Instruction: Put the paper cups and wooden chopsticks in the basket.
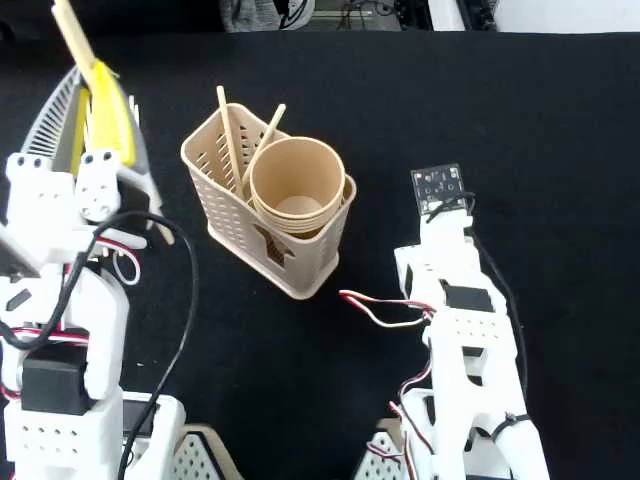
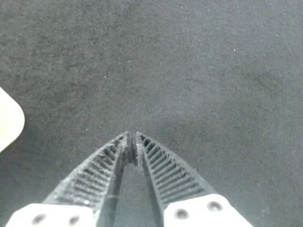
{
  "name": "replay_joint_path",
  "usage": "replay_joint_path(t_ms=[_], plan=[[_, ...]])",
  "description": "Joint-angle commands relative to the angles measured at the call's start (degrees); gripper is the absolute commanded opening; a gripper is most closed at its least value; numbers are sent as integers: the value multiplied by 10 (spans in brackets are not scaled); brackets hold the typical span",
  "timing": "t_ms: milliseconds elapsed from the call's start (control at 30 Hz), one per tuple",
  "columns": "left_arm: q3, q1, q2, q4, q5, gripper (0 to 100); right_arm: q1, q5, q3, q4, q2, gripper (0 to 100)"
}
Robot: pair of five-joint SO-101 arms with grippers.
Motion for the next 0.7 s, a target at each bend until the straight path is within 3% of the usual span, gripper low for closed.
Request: replay_joint_path(t_ms=[0,67,267,500,667], plan=[[-20,27,-8,-31,-1,28,-4,6,-5,-10,-14,13],[-43,27,7,-38,-4,28,-4,6,-5,-10,-14,13],[-95,29,190,-197,-37,28,-4,7,-3,-11,-14,13],[-254,30,404,-153,-36,28,-4,7,-2,-12,-14,13],[-300,51,487,-137,-36,28,-4,7,-2,-12,-14,13]])
